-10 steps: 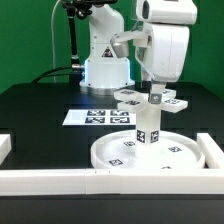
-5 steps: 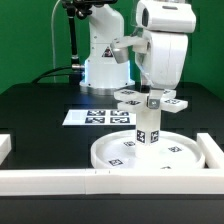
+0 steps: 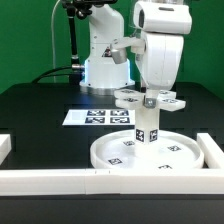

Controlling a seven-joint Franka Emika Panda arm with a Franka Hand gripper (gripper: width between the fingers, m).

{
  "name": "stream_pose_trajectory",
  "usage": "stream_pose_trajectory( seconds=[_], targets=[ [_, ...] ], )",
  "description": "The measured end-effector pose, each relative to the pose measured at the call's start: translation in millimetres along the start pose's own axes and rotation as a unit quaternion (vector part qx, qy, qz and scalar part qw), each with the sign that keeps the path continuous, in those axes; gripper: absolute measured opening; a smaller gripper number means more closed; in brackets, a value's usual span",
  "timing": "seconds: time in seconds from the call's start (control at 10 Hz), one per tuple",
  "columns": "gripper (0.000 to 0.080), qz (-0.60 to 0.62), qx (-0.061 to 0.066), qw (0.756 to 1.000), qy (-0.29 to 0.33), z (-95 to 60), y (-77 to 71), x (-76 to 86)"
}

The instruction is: Assemble round table

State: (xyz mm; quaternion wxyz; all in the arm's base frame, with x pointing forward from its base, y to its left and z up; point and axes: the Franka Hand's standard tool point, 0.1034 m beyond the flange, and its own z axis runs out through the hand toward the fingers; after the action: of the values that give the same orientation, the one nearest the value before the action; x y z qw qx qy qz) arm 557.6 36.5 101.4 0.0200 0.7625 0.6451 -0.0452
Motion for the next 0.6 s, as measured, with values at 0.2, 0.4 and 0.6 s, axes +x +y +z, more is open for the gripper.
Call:
stream_pose_trajectory(
  seconds=[0.2,0.4,0.6],
  targets=[
    [0.0447,0.129,0.038,0.991,-0.004,0.8,-1.2,-5.4],
    [0.0448,0.213,0.041,0.976,-0.001,0.8,2.3,-7.6],
    [0.0449,0.265,0.041,0.963,-0.003,0.7,2.3,-7.3]
  ],
)
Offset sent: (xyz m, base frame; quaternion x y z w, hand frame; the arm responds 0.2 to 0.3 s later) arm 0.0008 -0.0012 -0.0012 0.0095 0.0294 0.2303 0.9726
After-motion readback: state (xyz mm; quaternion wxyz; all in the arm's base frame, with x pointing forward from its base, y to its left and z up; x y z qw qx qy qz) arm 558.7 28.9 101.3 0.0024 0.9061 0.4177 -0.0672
